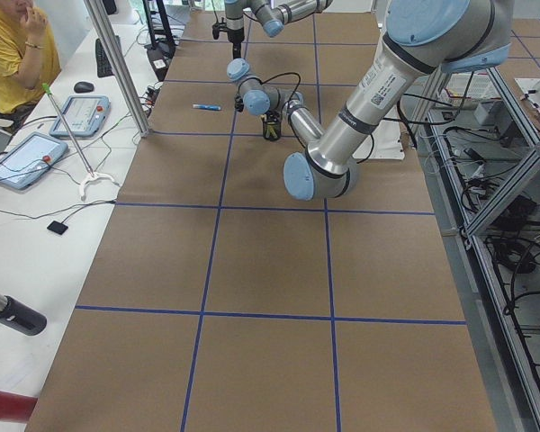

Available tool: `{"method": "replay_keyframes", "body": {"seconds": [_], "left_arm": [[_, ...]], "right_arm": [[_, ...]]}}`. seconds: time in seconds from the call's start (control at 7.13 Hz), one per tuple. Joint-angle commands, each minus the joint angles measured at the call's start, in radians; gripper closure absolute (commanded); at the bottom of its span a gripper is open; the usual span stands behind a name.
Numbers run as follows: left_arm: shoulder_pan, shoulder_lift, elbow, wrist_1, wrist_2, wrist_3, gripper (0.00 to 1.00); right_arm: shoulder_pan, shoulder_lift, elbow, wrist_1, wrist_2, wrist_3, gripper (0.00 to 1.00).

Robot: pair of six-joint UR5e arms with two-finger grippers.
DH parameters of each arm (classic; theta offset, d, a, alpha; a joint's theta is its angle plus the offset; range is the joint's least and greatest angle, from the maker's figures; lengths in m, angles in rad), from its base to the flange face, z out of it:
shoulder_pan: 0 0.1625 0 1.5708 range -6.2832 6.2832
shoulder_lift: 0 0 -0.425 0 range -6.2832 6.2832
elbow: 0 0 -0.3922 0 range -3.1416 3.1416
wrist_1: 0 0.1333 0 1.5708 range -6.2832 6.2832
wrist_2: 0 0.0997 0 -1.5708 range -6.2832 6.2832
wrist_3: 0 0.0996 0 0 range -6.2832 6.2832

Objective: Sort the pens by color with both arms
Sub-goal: 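Lower the left gripper into the cup and grasp the red-capped white marker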

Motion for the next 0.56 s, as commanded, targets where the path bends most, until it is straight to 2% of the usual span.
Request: {"method": "replay_keyframes", "body": {"seconds": [0.0, 0.28, 0.42], "left_arm": [[-0.004, 0.002, -0.038, 0.002, 0.000, -0.003, 0.98], [-0.022, 0.002, -0.076, 0.023, 0.000, -0.006, 1.00], [-0.033, 0.002, -0.123, 0.078, 0.000, -0.004, 1.00]], "right_arm": [[0.000, 0.000, 0.000, 0.000, 0.001, 0.000, 0.00], [0.000, 0.000, 0.000, 0.000, 0.001, 0.000, 0.00], [0.000, 0.000, 0.001, 0.000, 0.001, 0.000, 0.00]]}}
